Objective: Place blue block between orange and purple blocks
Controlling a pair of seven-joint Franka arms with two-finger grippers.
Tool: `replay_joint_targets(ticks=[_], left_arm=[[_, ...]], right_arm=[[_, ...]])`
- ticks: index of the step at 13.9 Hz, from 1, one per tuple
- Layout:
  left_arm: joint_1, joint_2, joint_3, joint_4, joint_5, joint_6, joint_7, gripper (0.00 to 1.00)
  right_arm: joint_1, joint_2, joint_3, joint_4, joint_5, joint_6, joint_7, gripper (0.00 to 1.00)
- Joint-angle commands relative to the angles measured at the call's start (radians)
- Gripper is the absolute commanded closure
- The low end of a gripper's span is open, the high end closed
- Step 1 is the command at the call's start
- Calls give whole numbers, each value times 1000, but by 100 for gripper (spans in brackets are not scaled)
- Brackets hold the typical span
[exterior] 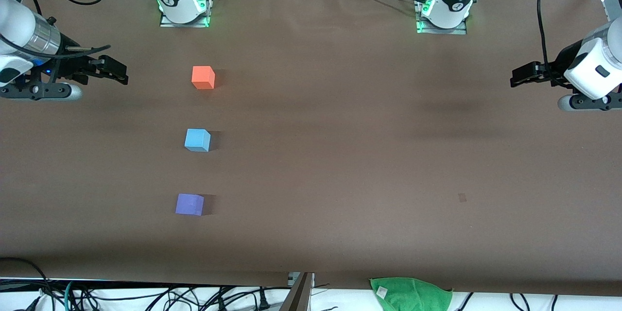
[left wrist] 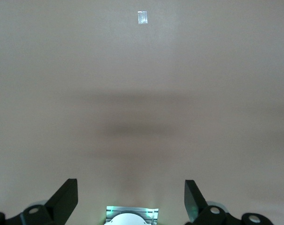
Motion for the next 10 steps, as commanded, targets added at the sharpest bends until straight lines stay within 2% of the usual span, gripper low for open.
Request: replay_joint_targets(ticks=[1, 3, 4, 10], left_arm=[[1, 13, 0, 26, -19, -7, 6, 0], [3, 13, 0, 26, -19, -7, 6, 0], [3, 13, 0, 26, -19, -7, 6, 0], [4, 13, 0, 26, -19, -7, 6, 0]], right_arm=[[-110, -12, 111, -11, -1, 14, -24, 0], [-225, -9, 219, -7, -4, 18, -24, 0], [-242, -11, 244, -5, -5, 21, -24, 0], [-238, 12, 249, 30, -4, 26, -24, 0]])
